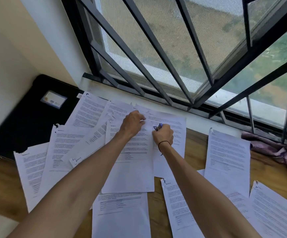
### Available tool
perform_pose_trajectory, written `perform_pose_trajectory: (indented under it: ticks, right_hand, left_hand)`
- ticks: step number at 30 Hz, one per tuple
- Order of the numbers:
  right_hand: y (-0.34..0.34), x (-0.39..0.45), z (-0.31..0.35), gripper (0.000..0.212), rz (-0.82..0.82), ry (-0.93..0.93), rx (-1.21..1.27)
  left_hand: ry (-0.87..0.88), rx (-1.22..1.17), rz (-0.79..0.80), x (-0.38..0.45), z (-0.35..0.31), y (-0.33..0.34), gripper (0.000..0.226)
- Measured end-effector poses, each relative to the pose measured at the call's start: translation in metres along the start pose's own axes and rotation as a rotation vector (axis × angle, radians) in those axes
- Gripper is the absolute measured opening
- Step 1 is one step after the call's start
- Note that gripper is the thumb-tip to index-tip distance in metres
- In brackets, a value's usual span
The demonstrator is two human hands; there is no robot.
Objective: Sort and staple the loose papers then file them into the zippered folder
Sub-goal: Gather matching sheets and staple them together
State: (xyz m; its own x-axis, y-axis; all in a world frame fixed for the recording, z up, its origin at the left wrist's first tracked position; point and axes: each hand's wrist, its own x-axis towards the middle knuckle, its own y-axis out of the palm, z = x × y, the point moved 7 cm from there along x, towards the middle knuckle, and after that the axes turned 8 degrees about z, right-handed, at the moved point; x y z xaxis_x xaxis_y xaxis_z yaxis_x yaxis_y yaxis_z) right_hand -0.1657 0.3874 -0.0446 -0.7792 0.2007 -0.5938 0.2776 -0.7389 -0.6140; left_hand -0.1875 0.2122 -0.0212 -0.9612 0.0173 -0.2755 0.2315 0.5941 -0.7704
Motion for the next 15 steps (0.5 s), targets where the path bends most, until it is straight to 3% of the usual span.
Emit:
perform_pose_trajectory:
  ticks: [15]
  right_hand:
    - [0.007,0.003,0.007,0.019,-0.040,0.005,-0.002]
  left_hand:
    - [-0.057,-0.037,0.030,0.003,-0.002,0.016,0.026]
